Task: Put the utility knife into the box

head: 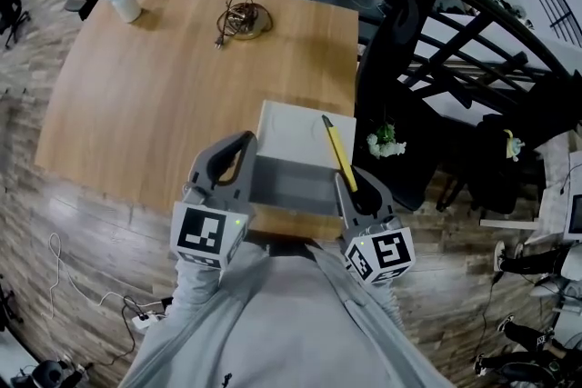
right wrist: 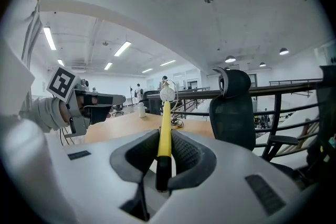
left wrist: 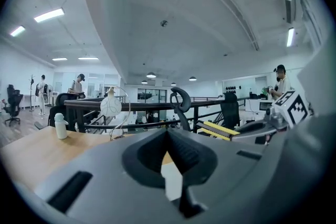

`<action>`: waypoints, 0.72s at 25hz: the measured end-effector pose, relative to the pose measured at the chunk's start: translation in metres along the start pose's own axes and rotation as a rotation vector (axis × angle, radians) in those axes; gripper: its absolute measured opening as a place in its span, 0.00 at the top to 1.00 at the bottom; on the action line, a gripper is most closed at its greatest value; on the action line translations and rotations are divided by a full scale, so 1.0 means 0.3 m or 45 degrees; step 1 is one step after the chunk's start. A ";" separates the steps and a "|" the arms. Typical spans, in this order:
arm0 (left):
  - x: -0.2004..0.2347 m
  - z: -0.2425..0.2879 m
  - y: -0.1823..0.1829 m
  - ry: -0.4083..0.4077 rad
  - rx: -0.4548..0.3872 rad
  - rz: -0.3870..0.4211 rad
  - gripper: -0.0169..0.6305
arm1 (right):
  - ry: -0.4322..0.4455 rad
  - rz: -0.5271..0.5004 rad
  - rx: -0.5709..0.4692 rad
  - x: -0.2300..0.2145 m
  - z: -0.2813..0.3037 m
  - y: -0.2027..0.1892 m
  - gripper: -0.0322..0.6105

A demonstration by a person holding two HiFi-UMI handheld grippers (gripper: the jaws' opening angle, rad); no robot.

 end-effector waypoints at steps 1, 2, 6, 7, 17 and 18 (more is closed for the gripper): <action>0.005 0.001 0.003 -0.007 -0.006 0.002 0.95 | -0.006 0.006 0.001 0.001 0.000 0.005 0.82; 0.009 0.003 0.007 -0.015 -0.007 0.004 0.95 | -0.012 0.011 0.003 0.001 0.000 0.011 0.82; 0.019 -0.002 0.009 -0.026 -0.009 -0.003 0.95 | -0.010 0.014 0.011 0.010 0.000 0.017 0.82; 0.021 -0.002 0.007 -0.028 -0.012 -0.001 0.95 | -0.006 0.011 0.013 0.013 0.003 0.015 0.82; -0.017 -0.008 -0.004 -0.079 0.004 -0.003 0.95 | 0.074 -0.060 0.090 0.039 0.001 -0.035 0.82; -0.022 -0.006 -0.011 -0.089 0.008 0.004 0.95 | 0.088 -0.075 0.103 0.040 0.003 -0.047 0.82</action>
Point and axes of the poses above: the fingertips, and each gripper's own axes: z forward along the fingers, x to its left, y out of its top, the point moved 6 cm from there along -z, backward along the fingers, and after that the axes turned 14 degrees about -y, right-handed, at the moved point
